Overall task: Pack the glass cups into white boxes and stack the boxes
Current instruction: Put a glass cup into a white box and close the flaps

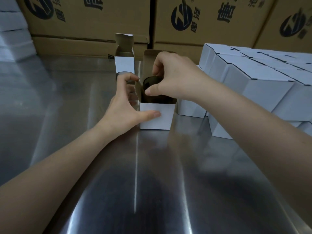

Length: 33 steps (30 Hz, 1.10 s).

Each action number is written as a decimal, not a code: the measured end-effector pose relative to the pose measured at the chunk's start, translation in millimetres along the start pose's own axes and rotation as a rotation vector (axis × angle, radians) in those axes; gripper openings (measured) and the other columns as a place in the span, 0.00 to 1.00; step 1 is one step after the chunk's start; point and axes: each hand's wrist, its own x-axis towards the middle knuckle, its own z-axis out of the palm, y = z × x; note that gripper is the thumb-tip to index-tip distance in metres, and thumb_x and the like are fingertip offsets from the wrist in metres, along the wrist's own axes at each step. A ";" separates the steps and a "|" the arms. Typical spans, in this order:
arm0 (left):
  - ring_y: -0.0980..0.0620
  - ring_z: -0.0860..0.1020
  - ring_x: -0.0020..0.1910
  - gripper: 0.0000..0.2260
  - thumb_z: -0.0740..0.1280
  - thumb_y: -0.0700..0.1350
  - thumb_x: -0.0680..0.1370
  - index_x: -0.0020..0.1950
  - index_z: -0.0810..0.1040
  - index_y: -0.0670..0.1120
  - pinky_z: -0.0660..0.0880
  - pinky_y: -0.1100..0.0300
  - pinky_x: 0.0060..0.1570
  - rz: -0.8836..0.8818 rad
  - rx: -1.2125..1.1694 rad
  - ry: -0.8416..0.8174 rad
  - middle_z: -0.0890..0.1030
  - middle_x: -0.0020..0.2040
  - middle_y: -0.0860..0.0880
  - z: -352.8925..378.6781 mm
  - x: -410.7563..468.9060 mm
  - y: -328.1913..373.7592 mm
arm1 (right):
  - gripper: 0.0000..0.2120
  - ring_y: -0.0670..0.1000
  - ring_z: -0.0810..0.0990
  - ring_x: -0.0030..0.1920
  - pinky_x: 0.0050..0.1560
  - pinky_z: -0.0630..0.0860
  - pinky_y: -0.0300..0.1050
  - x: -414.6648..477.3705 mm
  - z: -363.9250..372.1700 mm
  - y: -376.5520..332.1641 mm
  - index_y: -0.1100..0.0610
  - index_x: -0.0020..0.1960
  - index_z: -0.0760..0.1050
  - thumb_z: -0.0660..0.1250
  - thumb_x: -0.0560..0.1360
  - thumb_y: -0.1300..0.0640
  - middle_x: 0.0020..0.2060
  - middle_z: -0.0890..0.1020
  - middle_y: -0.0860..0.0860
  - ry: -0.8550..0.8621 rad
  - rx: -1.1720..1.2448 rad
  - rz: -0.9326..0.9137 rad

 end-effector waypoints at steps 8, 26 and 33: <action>0.45 0.78 0.58 0.37 0.80 0.60 0.60 0.59 0.60 0.69 0.75 0.44 0.61 0.005 0.031 -0.012 0.75 0.60 0.43 -0.9 -1.5 -1.5 | 0.23 0.53 0.72 0.50 0.32 0.64 0.41 2.4 0.4 -15.3 0.55 0.52 0.69 0.78 0.67 0.48 0.49 0.74 0.51 -0.168 -0.150 0.058; 0.51 0.77 0.59 0.36 0.78 0.61 0.62 0.62 0.60 0.70 0.76 0.47 0.62 0.050 0.072 -0.038 0.74 0.61 0.49 -1.3 -4.8 4.7 | 0.25 0.50 0.70 0.39 0.34 0.66 0.41 15.3 -4.4 -35.9 0.59 0.67 0.71 0.71 0.75 0.49 0.39 0.69 0.51 -0.401 -0.467 0.057; 0.53 0.76 0.60 0.37 0.77 0.60 0.64 0.67 0.63 0.62 0.76 0.48 0.62 0.043 0.085 -0.069 0.74 0.62 0.49 -1.9 -4.5 2.0 | 0.18 0.47 0.72 0.35 0.31 0.67 0.40 18.7 -4.6 -27.4 0.56 0.51 0.72 0.74 0.71 0.47 0.38 0.73 0.49 -0.394 -0.356 0.075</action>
